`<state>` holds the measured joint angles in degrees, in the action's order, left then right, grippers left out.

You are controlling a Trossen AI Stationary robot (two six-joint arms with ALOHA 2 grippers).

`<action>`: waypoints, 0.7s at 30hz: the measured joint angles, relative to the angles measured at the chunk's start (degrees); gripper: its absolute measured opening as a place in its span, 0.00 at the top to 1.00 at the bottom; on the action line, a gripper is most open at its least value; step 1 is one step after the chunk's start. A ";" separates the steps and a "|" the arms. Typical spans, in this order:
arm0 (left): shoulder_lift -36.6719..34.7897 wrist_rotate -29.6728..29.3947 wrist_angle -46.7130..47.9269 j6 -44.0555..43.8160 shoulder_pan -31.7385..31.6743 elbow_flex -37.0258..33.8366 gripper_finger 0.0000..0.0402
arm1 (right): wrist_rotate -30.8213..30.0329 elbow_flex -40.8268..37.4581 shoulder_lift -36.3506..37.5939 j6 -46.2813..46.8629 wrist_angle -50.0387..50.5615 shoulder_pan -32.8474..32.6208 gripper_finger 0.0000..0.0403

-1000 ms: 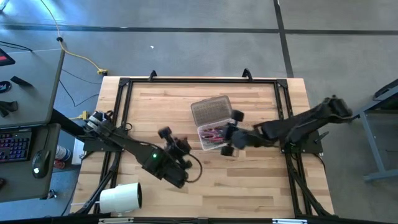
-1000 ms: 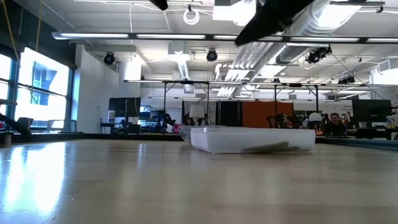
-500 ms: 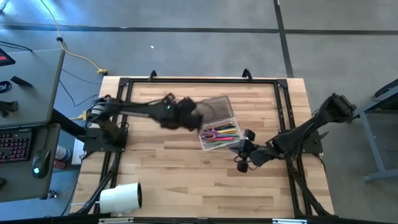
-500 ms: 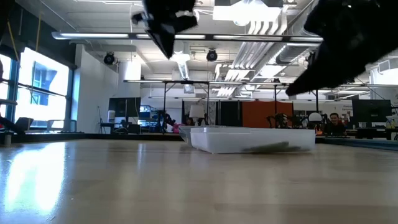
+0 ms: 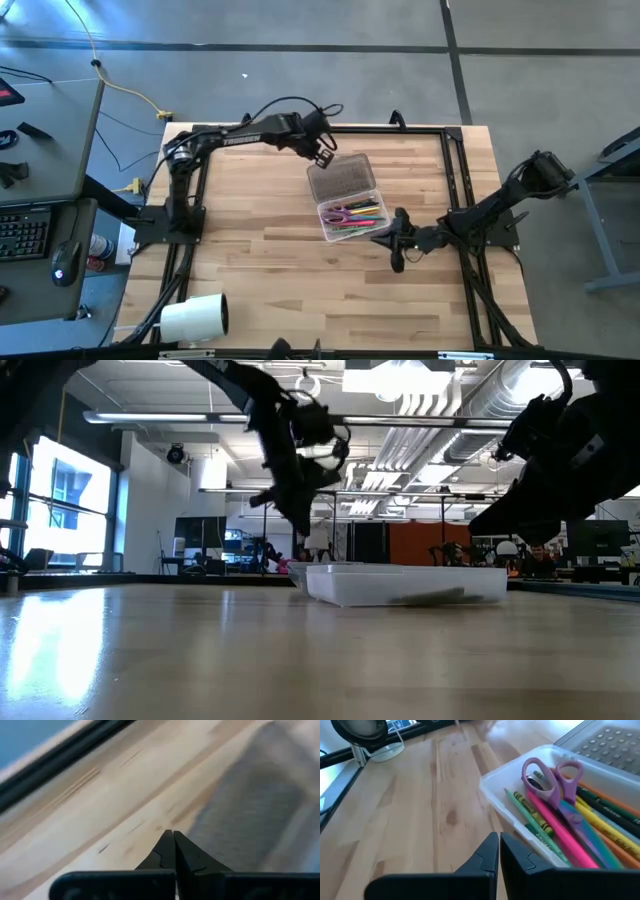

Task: Pick & place school supplies into a supply box
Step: Close the black supply box

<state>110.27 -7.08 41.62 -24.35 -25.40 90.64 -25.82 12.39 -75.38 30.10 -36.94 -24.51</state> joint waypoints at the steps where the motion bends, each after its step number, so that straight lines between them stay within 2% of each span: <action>1: 1.06 0.02 0.47 -0.61 -0.56 0.01 0.96 | 0.25 0.24 -0.01 0.60 0.40 0.00 1.00; 5: 4.75 -0.06 1.02 -2.01 -0.97 -0.06 0.97 | 1.39 0.41 -0.24 3.19 1.35 -0.02 1.00; 9: 8.68 -0.10 -0.40 -1.47 -0.78 -0.01 0.94 | 6.22 0.41 -0.32 4.16 4.14 -0.02 1.00; 13: 10.58 3.91 -1.65 0.66 -0.84 -0.01 0.90 | 6.89 0.41 -0.32 7.01 9.04 0.15 1.00; 17: 10.68 8.18 -1.86 2.87 -0.72 -0.01 0.96 | 3.87 0.41 -0.41 12.77 16.71 1.05 1.00; 21: 10.04 12.32 -3.05 3.12 -0.41 -0.01 0.97 | 4.09 0.41 -0.41 16.45 20.36 2.16 1.00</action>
<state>120.31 5.24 38.57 -21.23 -25.81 90.63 -21.73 12.80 -75.79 46.54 -16.58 -22.35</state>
